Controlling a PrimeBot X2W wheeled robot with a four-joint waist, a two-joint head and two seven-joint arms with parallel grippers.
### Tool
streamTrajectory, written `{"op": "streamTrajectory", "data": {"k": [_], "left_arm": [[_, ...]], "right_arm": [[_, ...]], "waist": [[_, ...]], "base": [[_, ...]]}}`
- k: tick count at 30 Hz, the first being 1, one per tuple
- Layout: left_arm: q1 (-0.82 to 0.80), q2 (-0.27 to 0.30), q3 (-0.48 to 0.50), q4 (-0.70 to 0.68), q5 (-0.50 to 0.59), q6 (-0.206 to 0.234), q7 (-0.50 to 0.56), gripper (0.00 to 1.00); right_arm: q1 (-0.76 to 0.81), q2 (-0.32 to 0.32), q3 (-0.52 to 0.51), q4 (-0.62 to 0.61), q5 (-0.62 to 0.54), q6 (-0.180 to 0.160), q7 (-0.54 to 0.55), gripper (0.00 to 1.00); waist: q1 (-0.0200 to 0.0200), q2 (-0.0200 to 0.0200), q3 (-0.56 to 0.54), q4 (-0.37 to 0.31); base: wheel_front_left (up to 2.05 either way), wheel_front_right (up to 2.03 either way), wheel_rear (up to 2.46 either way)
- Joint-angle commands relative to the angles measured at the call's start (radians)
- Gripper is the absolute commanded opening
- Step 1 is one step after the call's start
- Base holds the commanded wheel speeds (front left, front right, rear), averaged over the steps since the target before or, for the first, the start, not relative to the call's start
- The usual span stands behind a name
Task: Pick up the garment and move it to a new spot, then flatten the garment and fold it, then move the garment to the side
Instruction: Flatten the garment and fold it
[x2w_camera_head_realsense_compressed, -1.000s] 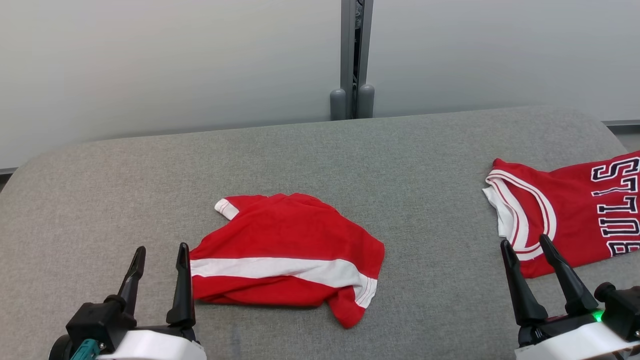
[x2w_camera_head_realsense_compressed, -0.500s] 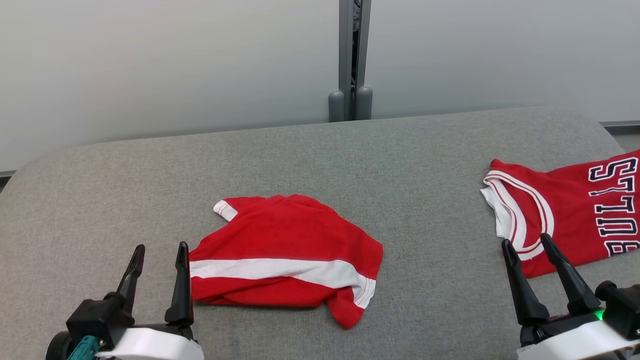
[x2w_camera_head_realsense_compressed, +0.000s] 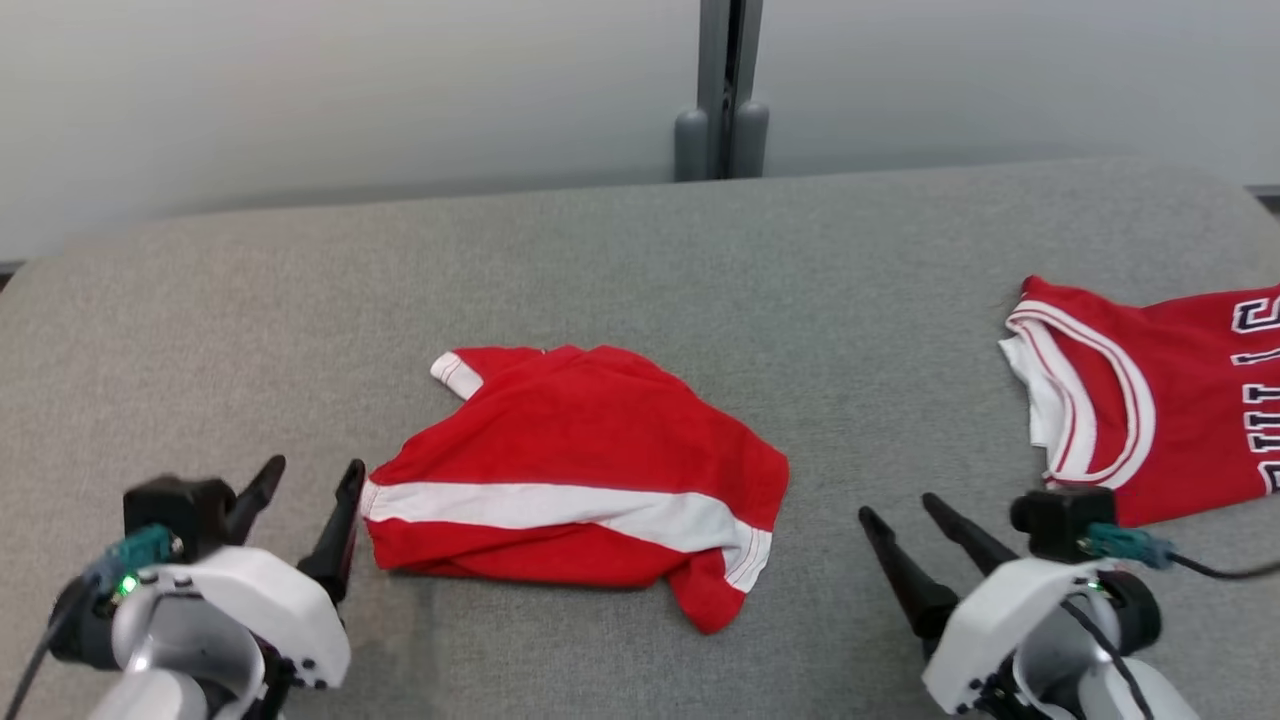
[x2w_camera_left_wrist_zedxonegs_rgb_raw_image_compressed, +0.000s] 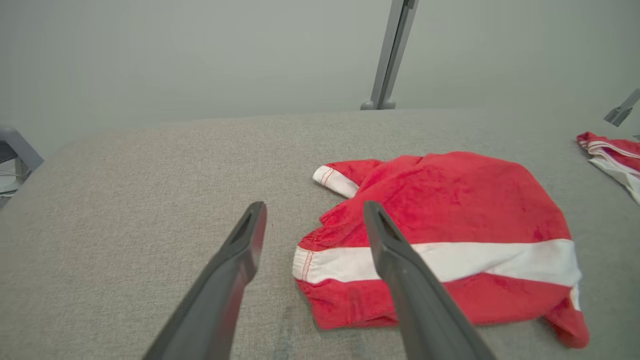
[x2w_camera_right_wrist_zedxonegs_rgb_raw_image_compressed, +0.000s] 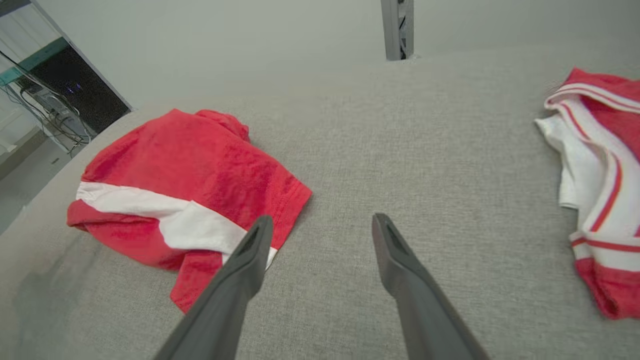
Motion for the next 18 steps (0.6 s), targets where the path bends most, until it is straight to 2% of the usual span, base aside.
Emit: {"op": "streamTrajectory", "data": {"k": [1, 8, 18], "left_arm": [[-0.023, 0.010, 0.002, 0.006, -0.004, -0.008, 0.008, 1.00], [-0.135, 0.044, -0.023, 0.086, -0.017, -0.066, 0.100, 1.00], [-0.194, 0.027, -0.063, 0.135, -0.047, -0.105, 0.170, 1.00]], "right_arm": [[-0.016, 0.000, 0.007, 0.010, 0.009, 0.000, 0.013, 1.00], [-0.134, 0.047, 0.089, 0.157, 0.066, 0.000, 0.116, 1.00], [-0.187, 0.086, 0.184, 0.284, 0.112, 0.000, 0.123, 1.00]], "waist": [[0.0000, 0.0000, 0.033, 0.017], [0.0000, 0.0000, 0.118, 0.036], [0.0000, 0.0000, 0.164, 0.056]], "base": [[0.00, 0.00, 0.00], [0.00, 0.00, 0.00], [0.00, 0.00, 0.00]]}}
